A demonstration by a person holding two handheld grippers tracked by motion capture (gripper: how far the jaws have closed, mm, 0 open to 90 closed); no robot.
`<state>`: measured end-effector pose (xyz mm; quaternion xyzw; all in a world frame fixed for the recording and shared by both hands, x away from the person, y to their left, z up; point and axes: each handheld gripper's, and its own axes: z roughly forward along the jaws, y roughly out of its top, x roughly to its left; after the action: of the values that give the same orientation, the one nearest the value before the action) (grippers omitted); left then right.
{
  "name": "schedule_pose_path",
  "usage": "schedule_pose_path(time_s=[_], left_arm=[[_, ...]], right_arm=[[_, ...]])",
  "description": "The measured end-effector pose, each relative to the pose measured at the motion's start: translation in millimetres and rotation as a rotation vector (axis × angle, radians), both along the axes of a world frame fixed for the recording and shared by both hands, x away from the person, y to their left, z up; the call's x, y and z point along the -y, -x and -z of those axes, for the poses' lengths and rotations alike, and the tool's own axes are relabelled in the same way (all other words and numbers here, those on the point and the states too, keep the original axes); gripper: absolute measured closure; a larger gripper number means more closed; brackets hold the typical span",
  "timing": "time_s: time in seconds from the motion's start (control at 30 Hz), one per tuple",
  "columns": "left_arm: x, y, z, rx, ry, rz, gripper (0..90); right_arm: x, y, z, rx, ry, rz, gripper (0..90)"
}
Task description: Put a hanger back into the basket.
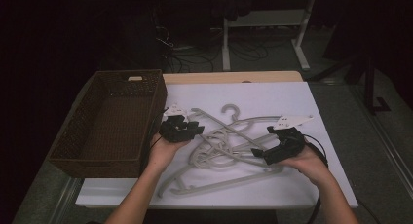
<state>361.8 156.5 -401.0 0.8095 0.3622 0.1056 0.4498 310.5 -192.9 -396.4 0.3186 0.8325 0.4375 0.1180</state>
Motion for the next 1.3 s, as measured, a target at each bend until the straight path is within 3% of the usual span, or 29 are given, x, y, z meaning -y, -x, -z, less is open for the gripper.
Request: schedule_pose_path(time_s=[0.13, 0.27, 0.5, 0.7, 0.93, 1.3], left_arm=[[-1.2, -0.2, 9.9, -0.001, -0.039, -0.066, 80.4], [-2.2, 0.8, 17.3, -0.013, -0.048, -0.096, 89.7], [-1.9, -1.7, 34.4, -0.055, -0.098, -0.124, 90.0], [3.5, -11.2, 44.7, -0.074, -0.142, -0.119, 90.0], [13.0, -28.9, 44.4, -0.071, -0.149, -0.110, 90.0], [30.9, -68.3, 40.7, -0.086, -0.163, -0.094, 90.0]], right_arm=[[0.5, 0.2, -0.2, 0.001, -0.001, 0.000, 0.0], [0.9, 0.1, 0.3, 0.000, -0.002, 0.002, 0.0], [1.5, 0.1, 0.3, -0.001, -0.002, 0.003, 0.0], [1.2, 0.0, 0.8, -0.003, 0.000, 0.004, 0.0], [2.3, -0.4, 0.7, -0.001, -0.003, 0.006, 0.0], [4.0, -0.6, 0.2, -0.001, -0.009, 0.008, 0.0]])
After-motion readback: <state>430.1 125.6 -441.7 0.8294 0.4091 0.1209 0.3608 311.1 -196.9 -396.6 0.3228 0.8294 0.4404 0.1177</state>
